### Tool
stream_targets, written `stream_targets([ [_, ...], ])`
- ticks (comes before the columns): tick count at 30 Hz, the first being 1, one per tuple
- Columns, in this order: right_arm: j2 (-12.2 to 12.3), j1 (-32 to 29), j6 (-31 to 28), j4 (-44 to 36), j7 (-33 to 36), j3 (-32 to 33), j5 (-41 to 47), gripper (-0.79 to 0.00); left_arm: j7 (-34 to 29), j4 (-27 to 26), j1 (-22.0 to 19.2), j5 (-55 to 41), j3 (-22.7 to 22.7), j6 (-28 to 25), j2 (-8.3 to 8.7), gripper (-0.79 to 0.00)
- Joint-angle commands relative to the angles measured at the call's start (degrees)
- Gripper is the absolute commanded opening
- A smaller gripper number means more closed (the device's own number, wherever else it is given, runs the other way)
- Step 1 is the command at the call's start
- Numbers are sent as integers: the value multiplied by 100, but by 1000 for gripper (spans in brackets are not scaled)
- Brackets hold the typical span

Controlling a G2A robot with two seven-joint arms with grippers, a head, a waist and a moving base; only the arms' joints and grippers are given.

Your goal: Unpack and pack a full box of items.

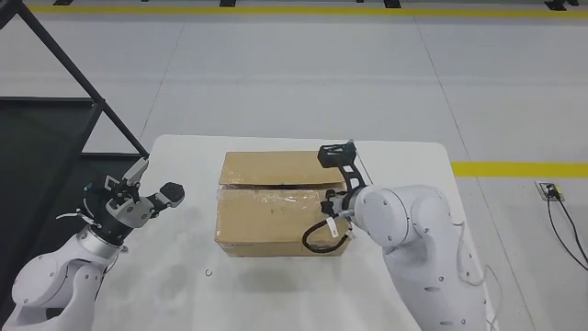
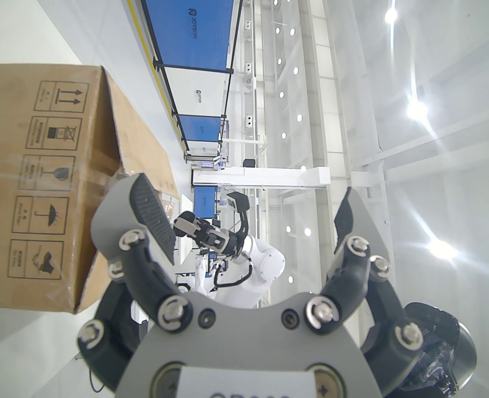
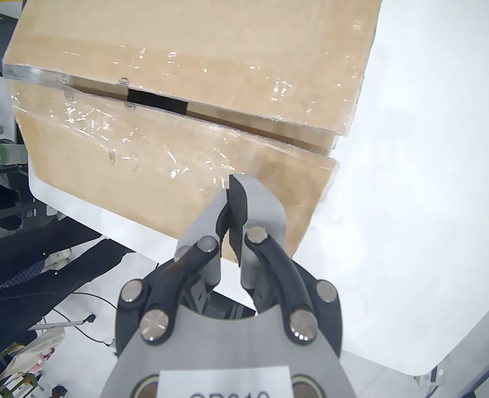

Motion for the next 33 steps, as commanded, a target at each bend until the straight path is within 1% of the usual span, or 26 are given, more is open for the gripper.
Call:
stream_targets([
  [1, -57, -46, 2, -82, -2, 19, -37, -785, 0, 0, 0, 0, 0, 0, 0, 0],
  [7, -232, -83, -48, 130, 48, 217, -172, -785, 0, 0, 0, 0, 0, 0, 0, 0],
  [8, -259, -74, -47, 147, 48, 265, -212, -733, 0, 0, 0, 0, 0, 0, 0, 0],
  [10, -312, -106, -48, 212, 48, 369, -251, -665, 0, 0, 0, 0, 0, 0, 0, 0],
  [11, -335, -115, -48, 235, 48, 411, -253, -634, 0, 0, 0, 0, 0, 0, 0, 0],
  [13, -374, -131, -48, 272, 48, 492, -293, -600, 0, 0, 0, 0, 0, 0, 0, 0],
  [15, -408, -172, -48, 249, 48, 552, -322, -613, 0, 0, 0, 0, 0, 0, 0, 0],
  [21, -492, -322, -48, 140, 48, 662, -437, -606, 0, 0, 0, 0, 0, 0, 0, 0],
  [27, -573, -311, -48, 270, 48, 777, -510, -603, 0, 0, 0, 0, 0, 0, 0, 0],
  [30, -614, -255, -48, 382, 48, 851, -525, -594, 0, 0, 0, 0, 0, 0, 0, 0],
  [33, -655, -207, -48, 474, 48, 897, -555, -566, 0, 0, 0, 0, 0, 0, 0, 0],
])
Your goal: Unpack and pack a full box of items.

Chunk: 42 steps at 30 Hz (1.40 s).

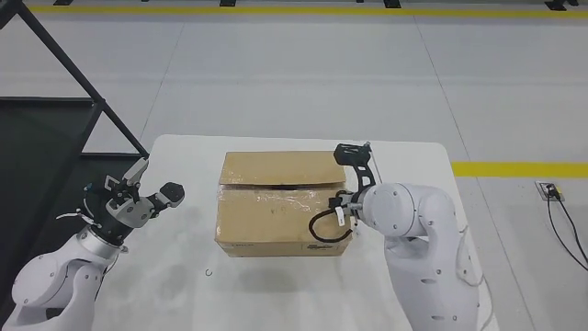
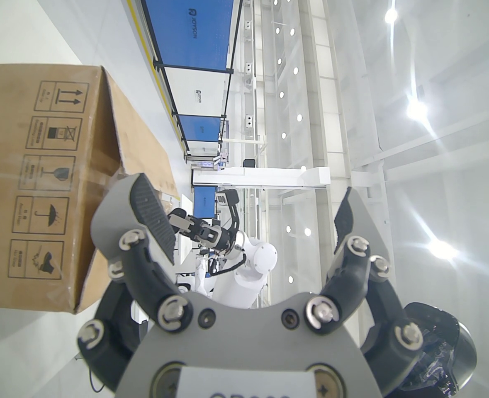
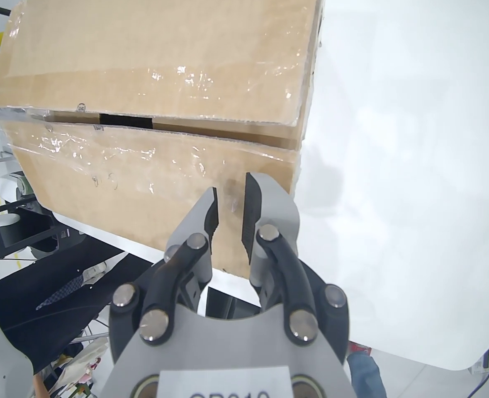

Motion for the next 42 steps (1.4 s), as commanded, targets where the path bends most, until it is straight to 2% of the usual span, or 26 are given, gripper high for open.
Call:
stream_targets([
  [1, -28, 27, 0, 57, 0, 14, -12, -557, 0, 0, 0, 0, 0, 0, 0, 0],
  [14, -198, 345, 0, 613, 0, -134, -184, -557, 0, 0, 0, 0, 0, 0, 0, 0],
  [20, -280, 368, 0, 766, 0, -80, -489, -696, 0, 0, 0, 0, 0, 0, 0, 0],
  [23, -325, 300, 0, 696, 0, -60, -618, -677, 0, 0, 0, 0, 0, 0, 0, 0],
  [31, -476, 14, 0, 279, 0, -66, -1051, -517, 0, 0, 0, 0, 0, 0, 0, 0],
  [36, -608, -184, -1, -60, 0, -101, -1297, -508, 0, 0, 0, 0, 0, 0, 0, 0],
  [42, -790, -243, -1, 8, 0, -146, -1605, -520, 0, 0, 0, 0, 0, 0, 0, 0],
])
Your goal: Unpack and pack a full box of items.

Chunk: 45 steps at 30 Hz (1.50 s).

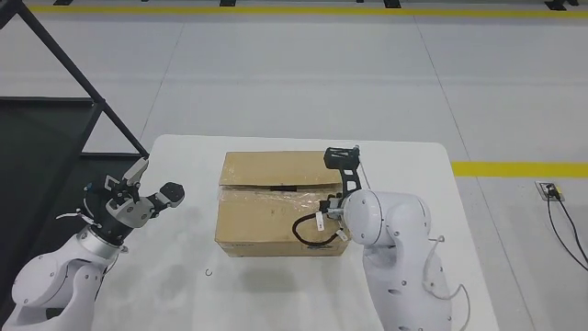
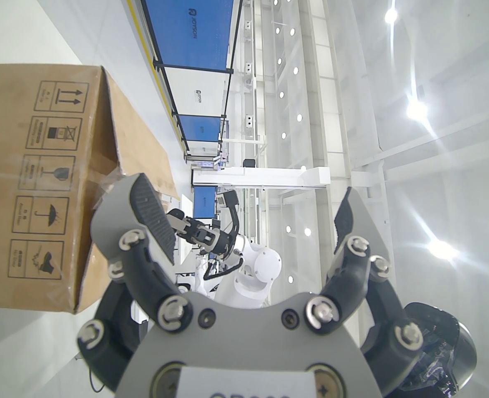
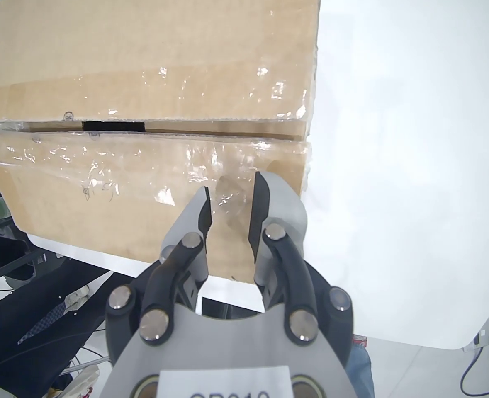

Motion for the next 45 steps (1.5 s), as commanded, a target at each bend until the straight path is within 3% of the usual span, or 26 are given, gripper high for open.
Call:
stream_targets([
  [1, -61, -1, 0, 34, 0, 34, -62, -526, 0, 0, 0, 0, 0, 0, 0, 0],
  [13, -408, -5, -1, 319, 0, 259, -409, -489, 0, 0, 0, 0, 0, 0, 0, 0],
  [24, -687, 146, -1, 585, 0, 399, -745, -603, 0, 0, 0, 0, 0, 0, 0, 0],
  [29, -790, 154, -1, 571, 0, 440, -928, -785, 0, 0, 0, 0, 0, 0, 0, 0],
  [45, -683, -410, -363, -822, 0, 169, -782, -785, 0, 0, 0, 0, 0, 0, 0, 0],
])
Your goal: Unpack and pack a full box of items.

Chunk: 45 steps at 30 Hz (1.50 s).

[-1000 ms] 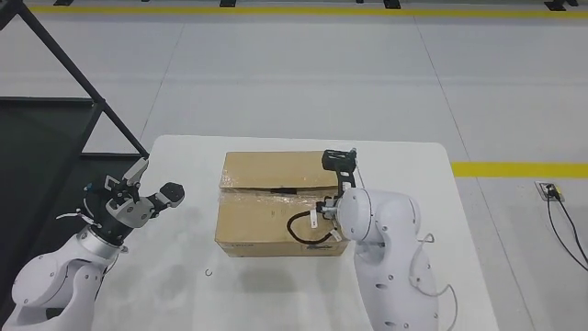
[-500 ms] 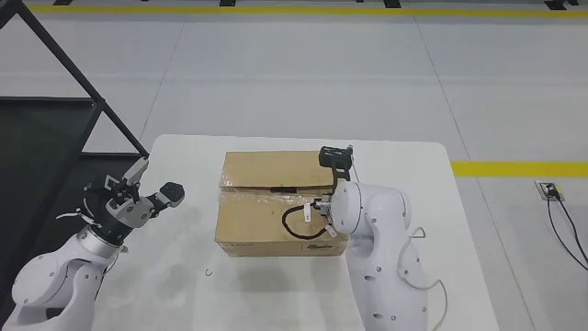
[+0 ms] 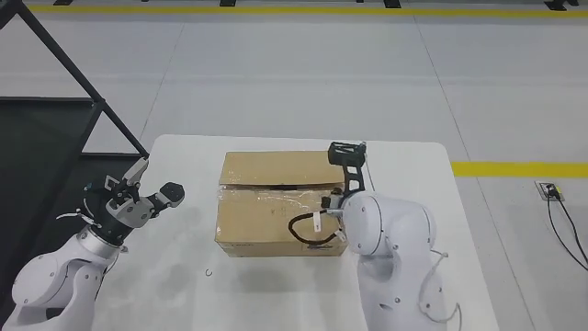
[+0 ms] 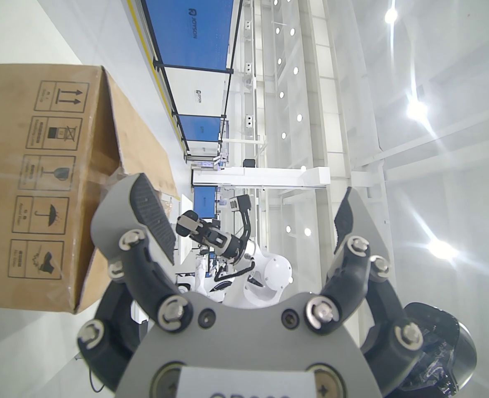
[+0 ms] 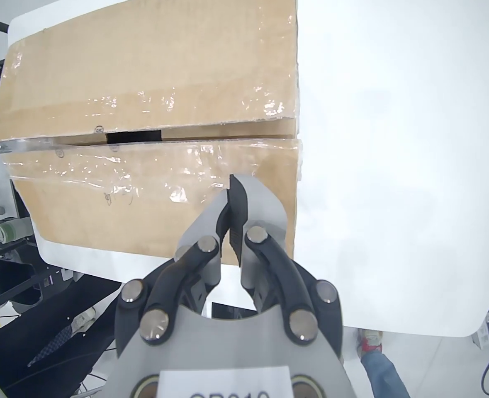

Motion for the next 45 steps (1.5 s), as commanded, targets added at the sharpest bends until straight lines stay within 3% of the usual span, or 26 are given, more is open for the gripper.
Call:
stream_targets([
  [1, 24, -67, -101, -146, 0, -8, 165, -785, 56, -21, 16, 20, 1, -4, -1, 0],
  [6, 91, -124, -736, -308, 0, 72, 833, -785, 242, -270, 9, 421, 150, 182, 9, 0],
  [15, 253, 342, -2215, 276, -14, 571, 1847, -767, -70, -63, -720, 549, 583, 770, 26, 0],
  [16, 266, 433, -2371, 453, -19, 637, 2094, -683, -66, -12, -819, 498, 633, 834, 21, 0],
  [17, 291, 526, -2476, 654, 0, 733, 2178, -551, -18, 47, -908, 457, 664, 870, 16, 0],
  [18, 300, 560, -2464, 719, 0, 775, 2170, -188, 32, 87, -969, 437, 691, 874, 12, 0],
  [19, 300, 560, -2464, 719, 0, 775, 2170, 0, 76, 120, -1001, 433, 697, 869, 11, 0],
  [25, 300, 560, -2464, 719, 0, 775, 2170, 0, 436, 160, -799, 905, 532, 544, 41, 0],
  [28, 321, 390, -2660, 631, -424, 677, 2181, 0, 436, 160, -799, 905, 532, 544, 41, 0],
  [33, 428, -87, -3704, 241, -1328, 260, 1766, 0, 544, 28, -723, 856, 592, 537, 27, 0],
  [37, 532, -501, -4465, -67, -1929, -321, 772, 0, 665, -124, -666, 718, 639, 563, 11, 0],
  [39, 569, -737, -4441, -194, -2155, -653, 134, 0, 756, -173, -646, 648, 649, 557, 1, 0],
  [45, 572, -779, -4386, -211, -2198, -694, 59, 0, 831, -235, -605, 589, 664, 606, -5, 0],
])
